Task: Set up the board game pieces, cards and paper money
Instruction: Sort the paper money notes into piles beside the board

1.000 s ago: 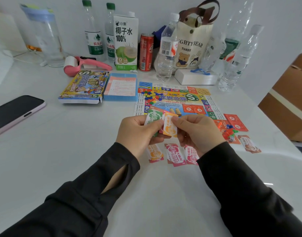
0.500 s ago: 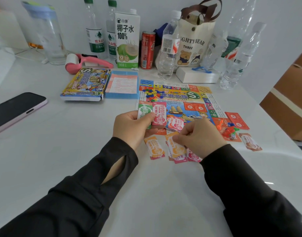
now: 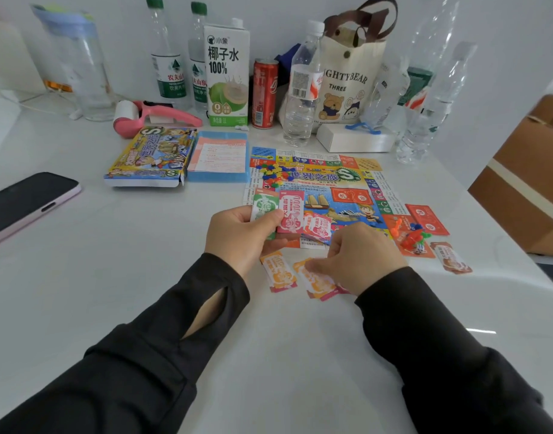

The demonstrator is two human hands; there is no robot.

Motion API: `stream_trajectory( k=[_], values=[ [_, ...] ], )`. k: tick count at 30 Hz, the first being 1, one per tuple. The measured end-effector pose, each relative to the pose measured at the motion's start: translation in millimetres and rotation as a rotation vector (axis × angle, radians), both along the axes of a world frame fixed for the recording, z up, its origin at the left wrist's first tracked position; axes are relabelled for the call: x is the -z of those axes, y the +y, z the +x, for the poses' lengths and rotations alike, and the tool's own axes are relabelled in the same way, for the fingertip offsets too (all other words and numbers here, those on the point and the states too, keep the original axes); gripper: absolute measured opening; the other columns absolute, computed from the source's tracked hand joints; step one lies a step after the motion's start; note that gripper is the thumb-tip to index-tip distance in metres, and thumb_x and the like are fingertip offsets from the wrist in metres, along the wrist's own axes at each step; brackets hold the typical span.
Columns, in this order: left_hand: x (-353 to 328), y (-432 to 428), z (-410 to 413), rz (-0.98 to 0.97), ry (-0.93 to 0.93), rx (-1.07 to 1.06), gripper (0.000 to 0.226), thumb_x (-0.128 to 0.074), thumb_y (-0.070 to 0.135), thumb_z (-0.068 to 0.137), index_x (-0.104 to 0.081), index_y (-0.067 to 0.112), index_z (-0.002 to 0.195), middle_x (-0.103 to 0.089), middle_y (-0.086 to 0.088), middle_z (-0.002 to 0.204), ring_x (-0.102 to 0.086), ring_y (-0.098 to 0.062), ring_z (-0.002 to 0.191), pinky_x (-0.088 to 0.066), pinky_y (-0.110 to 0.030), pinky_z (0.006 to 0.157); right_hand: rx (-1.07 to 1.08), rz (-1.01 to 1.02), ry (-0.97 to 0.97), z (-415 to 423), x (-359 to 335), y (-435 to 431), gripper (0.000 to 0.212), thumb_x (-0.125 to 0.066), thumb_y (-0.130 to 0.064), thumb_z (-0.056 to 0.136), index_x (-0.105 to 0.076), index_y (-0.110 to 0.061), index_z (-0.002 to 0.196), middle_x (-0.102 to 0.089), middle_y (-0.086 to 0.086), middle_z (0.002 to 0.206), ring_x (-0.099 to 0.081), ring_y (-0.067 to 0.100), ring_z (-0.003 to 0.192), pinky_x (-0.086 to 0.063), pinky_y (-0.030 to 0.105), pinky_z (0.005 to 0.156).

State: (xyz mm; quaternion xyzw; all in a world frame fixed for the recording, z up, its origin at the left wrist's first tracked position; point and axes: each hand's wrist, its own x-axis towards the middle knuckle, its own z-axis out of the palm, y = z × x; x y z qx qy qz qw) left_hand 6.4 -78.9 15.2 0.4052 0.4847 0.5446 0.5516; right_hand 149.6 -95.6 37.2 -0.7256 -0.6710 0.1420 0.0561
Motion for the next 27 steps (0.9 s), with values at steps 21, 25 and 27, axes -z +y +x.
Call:
stream_trajectory(
  k=[21, 25, 27],
  values=[
    [-3.1, -7.9, 7.3, 0.039, 0.099, 0.075, 0.015, -0.064, 0.016, 0.085, -0.063, 0.023, 0.071, -0.067, 0.007, 0.081, -0.068, -0.007, 0.059, -0.052, -0.015, 0.047, 0.108, 0.056, -0.045, 34.7, 5.6, 41.7, 0.033, -0.063, -0.027, 0.087, -0.058, -0.01, 0.114, -0.058, 0.008, 0.111, -0.049, 0.019, 0.09, -0.039, 0.027, 0.077],
    [-3.9, -7.1, 6.7, 0.034, 0.1, 0.064, 0.014, -0.064, 0.016, 0.085, -0.062, 0.022, 0.072, -0.066, 0.007, 0.079, -0.067, -0.005, 0.057, -0.052, -0.015, 0.046, 0.122, 0.036, -0.041, 36.5, 7.4, 46.4, 0.036, -0.064, -0.028, 0.086, -0.057, -0.007, 0.114, -0.06, 0.008, 0.105, -0.05, 0.018, 0.083, -0.039, 0.026, 0.072],
    [-3.9, -7.0, 6.7, 0.031, 0.1, 0.063, 0.014, -0.064, 0.016, 0.085, -0.062, 0.023, 0.072, -0.067, 0.006, 0.082, -0.067, -0.005, 0.057, -0.052, -0.015, 0.046, 0.125, 0.042, -0.036, 36.9, 9.6, 48.2, 0.035, -0.064, -0.027, 0.086, -0.058, -0.007, 0.113, -0.061, 0.008, 0.104, -0.052, 0.019, 0.084, -0.04, 0.026, 0.071]
  ],
)
